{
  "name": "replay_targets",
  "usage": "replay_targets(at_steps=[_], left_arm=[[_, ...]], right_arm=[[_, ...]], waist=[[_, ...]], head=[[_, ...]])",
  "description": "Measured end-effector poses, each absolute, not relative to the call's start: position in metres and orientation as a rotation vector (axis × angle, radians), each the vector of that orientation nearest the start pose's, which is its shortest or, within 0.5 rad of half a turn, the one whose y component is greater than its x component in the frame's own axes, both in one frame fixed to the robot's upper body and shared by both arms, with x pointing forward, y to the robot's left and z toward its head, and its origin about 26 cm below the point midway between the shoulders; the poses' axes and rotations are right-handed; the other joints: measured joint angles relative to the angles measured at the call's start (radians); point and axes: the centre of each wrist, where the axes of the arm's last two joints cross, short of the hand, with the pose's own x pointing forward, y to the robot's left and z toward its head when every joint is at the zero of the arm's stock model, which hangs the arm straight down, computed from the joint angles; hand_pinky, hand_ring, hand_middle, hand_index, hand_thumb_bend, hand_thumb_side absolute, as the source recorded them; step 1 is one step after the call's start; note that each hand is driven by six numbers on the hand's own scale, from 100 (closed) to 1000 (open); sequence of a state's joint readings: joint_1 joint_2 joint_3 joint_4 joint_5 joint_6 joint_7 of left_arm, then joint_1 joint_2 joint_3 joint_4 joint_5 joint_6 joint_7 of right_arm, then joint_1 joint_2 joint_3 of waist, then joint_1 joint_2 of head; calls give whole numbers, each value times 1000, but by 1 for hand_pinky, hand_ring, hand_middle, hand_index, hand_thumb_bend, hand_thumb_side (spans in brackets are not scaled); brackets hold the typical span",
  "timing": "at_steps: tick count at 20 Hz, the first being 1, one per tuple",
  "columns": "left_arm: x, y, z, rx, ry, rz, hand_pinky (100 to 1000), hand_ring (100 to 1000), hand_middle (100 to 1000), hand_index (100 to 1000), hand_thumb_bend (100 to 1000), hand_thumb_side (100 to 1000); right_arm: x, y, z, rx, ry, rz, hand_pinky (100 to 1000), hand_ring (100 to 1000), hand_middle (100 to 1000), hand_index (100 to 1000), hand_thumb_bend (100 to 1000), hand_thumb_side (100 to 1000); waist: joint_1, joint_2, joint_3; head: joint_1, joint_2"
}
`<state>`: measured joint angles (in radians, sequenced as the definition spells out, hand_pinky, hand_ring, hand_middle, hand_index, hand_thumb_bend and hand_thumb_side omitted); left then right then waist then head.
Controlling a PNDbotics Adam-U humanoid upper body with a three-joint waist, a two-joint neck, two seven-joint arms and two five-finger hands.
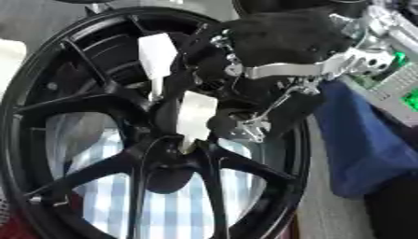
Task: Pull the pin out of the wheel hub.
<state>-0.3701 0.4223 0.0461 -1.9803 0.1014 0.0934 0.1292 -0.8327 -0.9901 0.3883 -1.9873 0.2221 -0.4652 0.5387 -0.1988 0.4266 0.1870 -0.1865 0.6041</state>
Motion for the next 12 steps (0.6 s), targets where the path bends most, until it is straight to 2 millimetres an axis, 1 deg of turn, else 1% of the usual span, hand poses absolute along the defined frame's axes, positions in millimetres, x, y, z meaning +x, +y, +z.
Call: replay_targets(at_steps=[6, 12], left_arm=[[306, 279, 230, 248, -2257, -226, 537, 638, 600, 724, 100, 776], [306, 279, 230, 250, -2254, -223, 537, 638, 600, 724, 100, 776]], right_arm=[[295, -233, 343, 549, 1960, -2330, 901, 888, 802, 887, 100, 383], [295, -235, 345, 568, 1939, -2321, 903, 890, 807, 886, 100, 418]], waist=[[-4, 2, 0], [-7, 7, 0]], head=[[0, 0], [-1, 0]])
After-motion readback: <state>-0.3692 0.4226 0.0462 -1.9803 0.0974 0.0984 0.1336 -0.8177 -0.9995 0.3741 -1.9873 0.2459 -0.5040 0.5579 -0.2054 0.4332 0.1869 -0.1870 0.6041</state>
